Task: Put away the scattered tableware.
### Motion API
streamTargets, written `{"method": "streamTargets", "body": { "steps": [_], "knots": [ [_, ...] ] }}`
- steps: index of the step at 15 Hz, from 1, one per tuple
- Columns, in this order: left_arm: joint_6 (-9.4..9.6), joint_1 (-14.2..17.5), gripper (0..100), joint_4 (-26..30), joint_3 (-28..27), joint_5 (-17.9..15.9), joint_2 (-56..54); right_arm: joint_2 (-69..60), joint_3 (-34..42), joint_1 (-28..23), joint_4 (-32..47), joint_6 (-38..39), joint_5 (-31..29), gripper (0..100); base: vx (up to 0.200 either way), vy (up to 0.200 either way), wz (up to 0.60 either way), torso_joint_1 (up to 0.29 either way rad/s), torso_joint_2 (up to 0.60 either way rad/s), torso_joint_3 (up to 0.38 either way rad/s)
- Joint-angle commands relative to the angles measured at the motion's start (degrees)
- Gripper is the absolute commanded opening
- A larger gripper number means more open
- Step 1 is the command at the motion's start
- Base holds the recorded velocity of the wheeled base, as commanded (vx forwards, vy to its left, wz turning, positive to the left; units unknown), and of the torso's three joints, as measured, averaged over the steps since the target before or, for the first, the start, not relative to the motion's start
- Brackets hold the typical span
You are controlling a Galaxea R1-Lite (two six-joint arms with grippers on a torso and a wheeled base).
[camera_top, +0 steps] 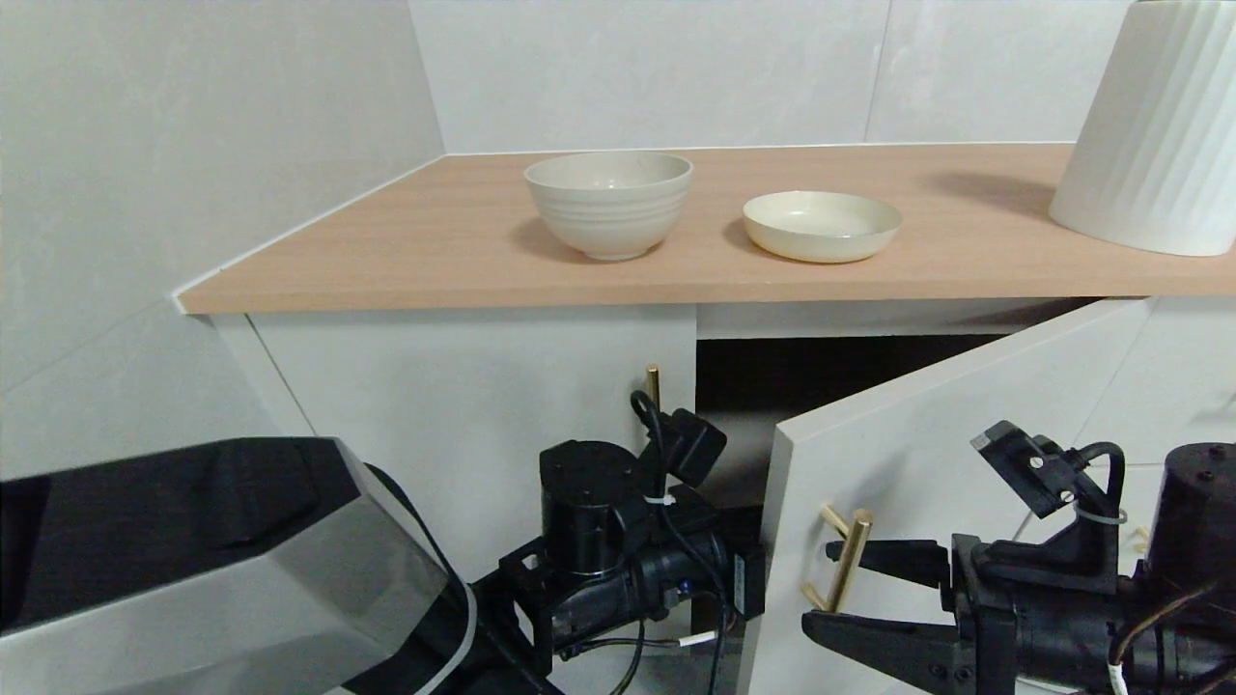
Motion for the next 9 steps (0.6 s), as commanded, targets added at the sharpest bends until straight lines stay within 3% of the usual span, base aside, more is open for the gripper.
{"method": "streamTargets", "body": {
  "steps": [1,6,8,9],
  "knots": [
    [-0.08,-0.5,0,-1.7,0.3,-0.2,-0.1,-1.0,-0.3,-1.5,-0.1,-0.2,-0.4,100,0.0,0.0,0.0,0.0,0.0,0.0],
    [-0.61,-0.8,0,-2.6,0.3,-0.1,-0.2,-6.9,-0.5,-7.3,2.8,-8.6,-0.5,100,0.0,0.0,0.0,0.0,0.0,0.0],
    [-0.61,-0.8,0,-2.5,0.3,-0.1,-0.2,-15.8,-4.7,-7.6,17.9,-12.4,-2.1,100,0.0,0.0,0.0,0.0,0.0,0.0],
    [-0.61,-0.8,0,-2.5,0.3,-0.1,-0.1,-19.8,-8.1,-7.9,27.7,-15.7,-7.1,100,0.0,0.0,0.0,0.0,0.0,0.0]
  ]
}}
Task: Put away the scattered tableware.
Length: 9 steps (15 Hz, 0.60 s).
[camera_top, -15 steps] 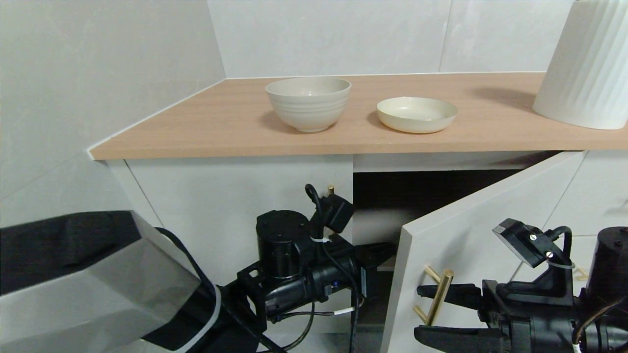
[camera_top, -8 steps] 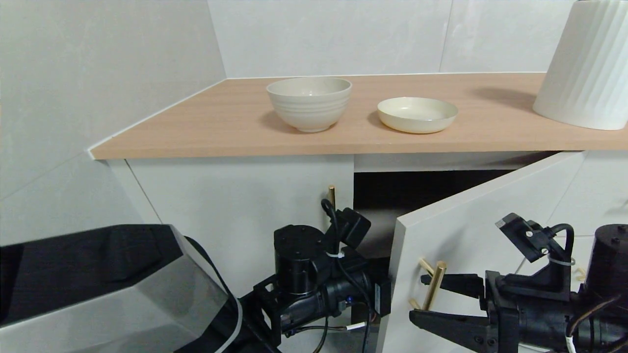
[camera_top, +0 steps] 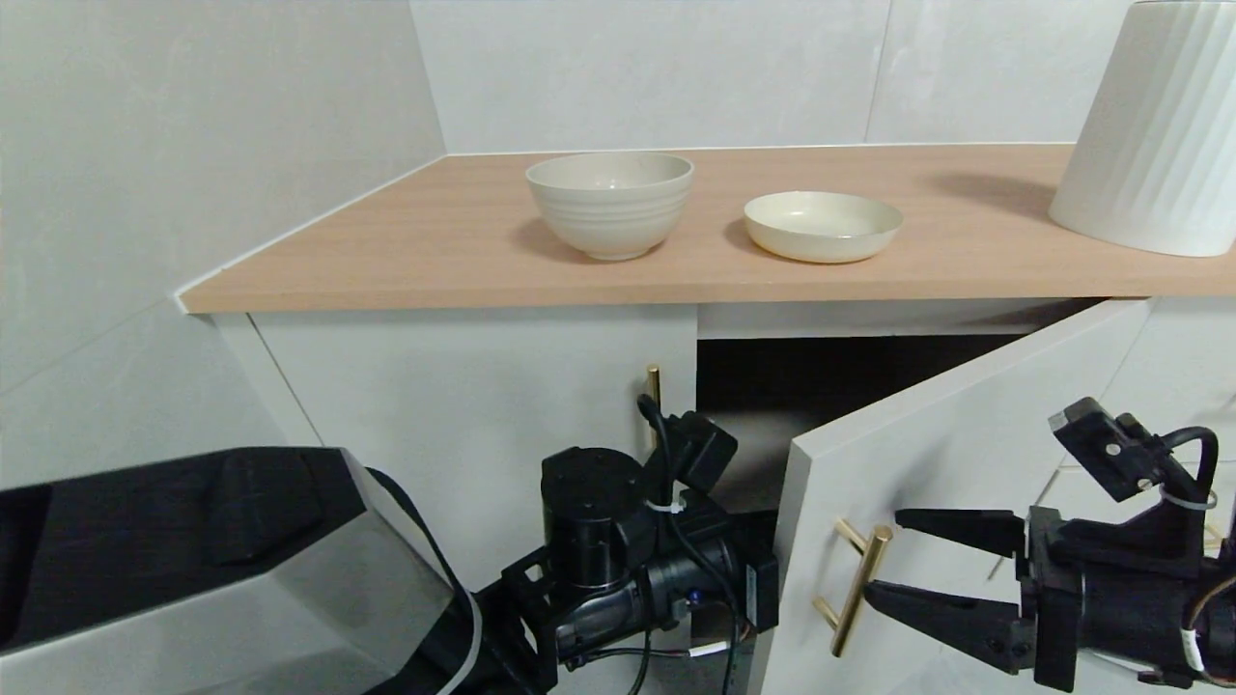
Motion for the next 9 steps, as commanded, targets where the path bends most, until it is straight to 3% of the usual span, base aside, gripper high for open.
{"method": "streamTargets", "body": {
  "steps": [1,3,9],
  "knots": [
    [0.01,0.3,0,0.0,0.0,0.5,-0.3,-13.9,-8.7,0.4,17.9,-6.6,-10.6,100,0.0,0.0,0.0,0.0,0.0,0.0],
    [0.01,0.3,0,0.1,0.0,0.5,-0.1,-19.0,-11.6,4.5,24.0,-6.7,-14.0,100,0.0,0.0,0.0,0.0,0.0,0.0],
    [0.01,-0.7,0,1.8,0.3,0.5,-1.8,-19.8,-11.8,4.7,24.9,-6.6,-13.9,100,0.0,0.0,0.0,0.0,0.0,0.0]
  ]
}}
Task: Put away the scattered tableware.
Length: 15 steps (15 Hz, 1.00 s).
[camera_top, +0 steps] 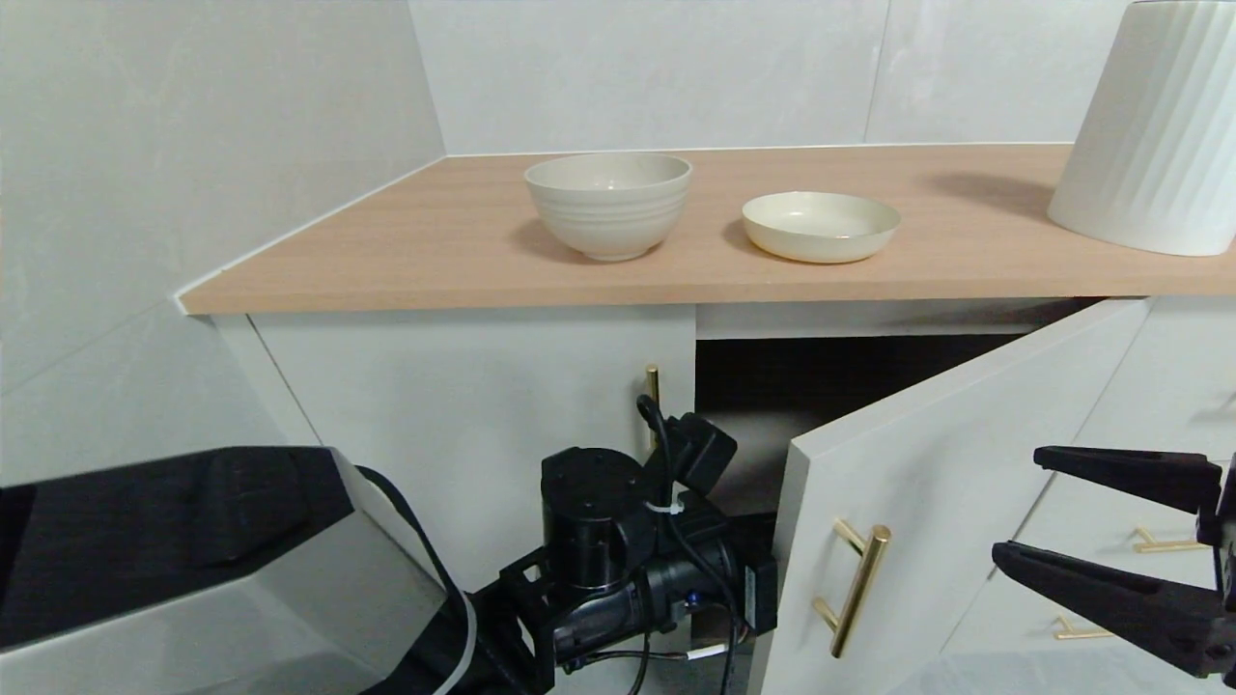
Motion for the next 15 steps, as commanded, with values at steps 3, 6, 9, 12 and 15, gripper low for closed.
{"method": "streamTargets", "body": {
  "steps": [3,6,9,12,15],
  "knots": [
    [-0.01,-1.5,0,5.6,-1.7,-0.1,-2.5,-0.8,-0.2,0.1,0.0,0.0,0.1,100,0.0,0.0,0.0,0.0,0.0,0.0],
    [-0.1,-2.2,0,7.8,-3.5,0.0,-2.7,-1.1,-0.3,0.1,0.0,0.0,0.1,100,-0.067,0.0,0.0,-0.001,0.0,-0.001],
    [-0.1,-2.9,0,10.2,-5.1,0.0,-2.3,-1.8,-0.3,0.1,0.0,0.0,0.0,100,-0.2,0.0,0.0,0.004,0.01,0.005],
    [-1.24,-2.9,0,11.5,-7.0,-0.4,-0.6,-1.8,-0.7,0.1,0.0,0.0,0.0,100,0.0,0.0,0.0,0.0,0.0,0.0],
    [-6.69,-2.9,0,14.5,-10.2,-0.2,-0.6,-2.1,-1.0,0.0,0.0,0.0,-0.1,100,0.0,0.0,0.0,0.0,0.0,0.0]
  ]
}}
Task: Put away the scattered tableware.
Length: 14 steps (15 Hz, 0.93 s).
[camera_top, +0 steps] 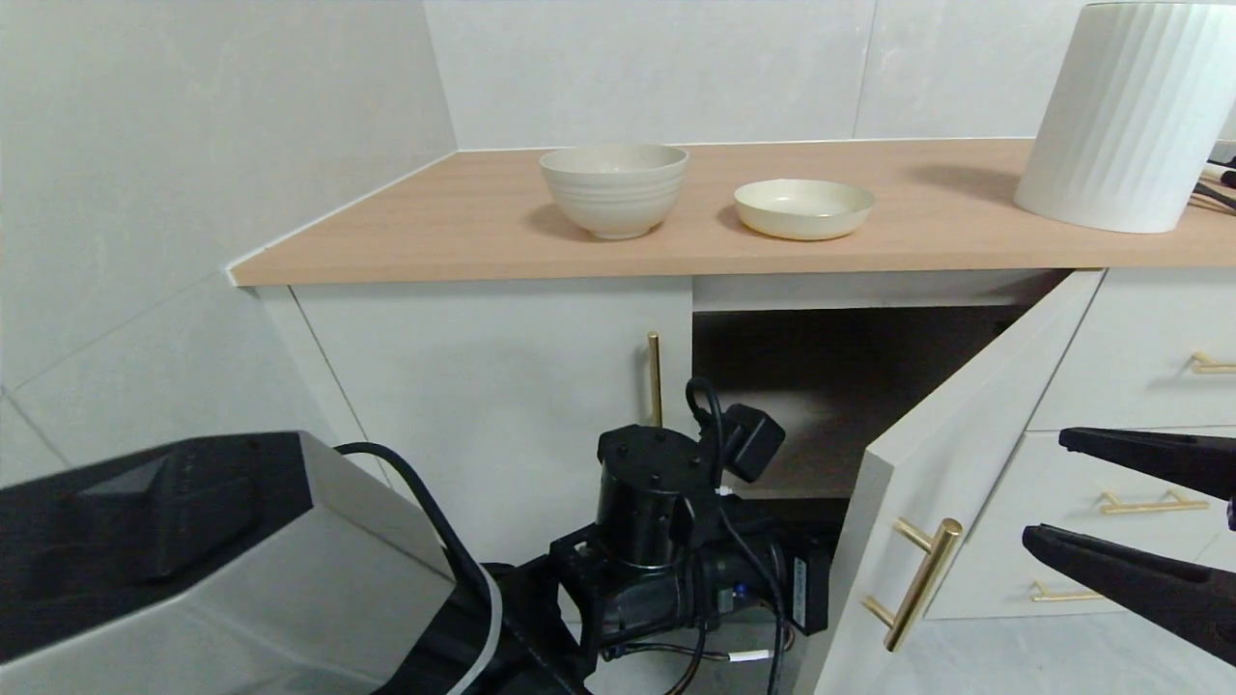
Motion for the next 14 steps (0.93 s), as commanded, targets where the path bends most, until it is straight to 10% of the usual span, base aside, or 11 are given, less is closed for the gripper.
{"method": "streamTargets", "body": {
  "steps": [1,14],
  "knots": [
    [-1.06,-0.1,0,1.9,-1.7,0.1,-0.7,0.0,-0.2,0.0,-0.2,0.0,-0.1,100,0.0,0.0,0.0,0.0,0.0,0.0],
    [-4.49,-0.7,0,15.5,-9.9,0.2,-2.2,-2.2,-2.6,-0.3,-0.2,1.5,-0.2,100,-0.015,0.0,0.0,0.0,0.0,0.001]
  ]
}}
